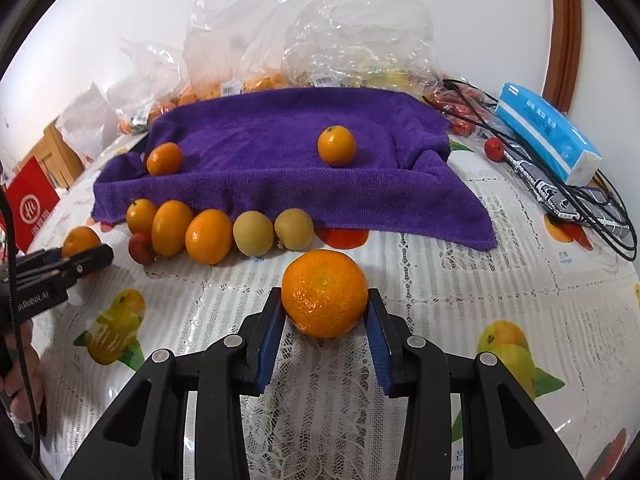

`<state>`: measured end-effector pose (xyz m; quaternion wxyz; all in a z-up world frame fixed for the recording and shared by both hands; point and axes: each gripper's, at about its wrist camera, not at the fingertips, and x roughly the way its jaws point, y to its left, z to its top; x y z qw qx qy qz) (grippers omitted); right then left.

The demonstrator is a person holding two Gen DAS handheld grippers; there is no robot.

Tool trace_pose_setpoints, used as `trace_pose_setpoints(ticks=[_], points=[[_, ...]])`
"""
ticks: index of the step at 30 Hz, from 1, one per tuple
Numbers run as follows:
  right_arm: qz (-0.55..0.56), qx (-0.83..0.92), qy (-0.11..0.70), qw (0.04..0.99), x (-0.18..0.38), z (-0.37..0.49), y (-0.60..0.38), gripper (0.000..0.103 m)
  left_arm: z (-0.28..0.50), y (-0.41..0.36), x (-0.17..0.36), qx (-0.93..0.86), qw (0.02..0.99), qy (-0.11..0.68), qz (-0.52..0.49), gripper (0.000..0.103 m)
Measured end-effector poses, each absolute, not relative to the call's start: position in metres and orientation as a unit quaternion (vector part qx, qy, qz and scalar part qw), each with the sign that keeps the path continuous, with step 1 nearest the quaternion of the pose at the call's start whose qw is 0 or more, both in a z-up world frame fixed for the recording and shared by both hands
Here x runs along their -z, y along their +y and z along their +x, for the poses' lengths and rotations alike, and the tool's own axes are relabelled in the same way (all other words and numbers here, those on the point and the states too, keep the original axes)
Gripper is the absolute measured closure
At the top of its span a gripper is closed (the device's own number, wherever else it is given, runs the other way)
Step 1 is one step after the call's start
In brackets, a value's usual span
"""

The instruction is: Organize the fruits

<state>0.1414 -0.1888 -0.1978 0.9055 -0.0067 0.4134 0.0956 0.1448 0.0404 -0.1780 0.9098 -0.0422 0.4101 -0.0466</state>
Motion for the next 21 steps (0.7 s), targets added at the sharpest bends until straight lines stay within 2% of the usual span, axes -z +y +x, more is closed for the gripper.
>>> trace_pose_setpoints(ticks=[12, 16, 21], points=[[0.022, -0.093, 0.384, 0.918, 0.188, 0.135, -0.199, 0.063, 0.140, 0.040, 0.163, 0.064, 0.920, 0.383, -0.049, 0.062], [0.011, -0.089, 0.366, 0.926, 0.177, 0.130, -0.196, 0.063, 0.148, 0.047, 0.153, 0.076, 0.916, 0.385, -0.077, 0.062], [0.029, -0.104, 0.357, 0.928, 0.161, 0.141, -0.195, 0.063, 0.163, 0.044, 0.142, 0.061, 0.921, 0.379, -0.061, 0.062]])
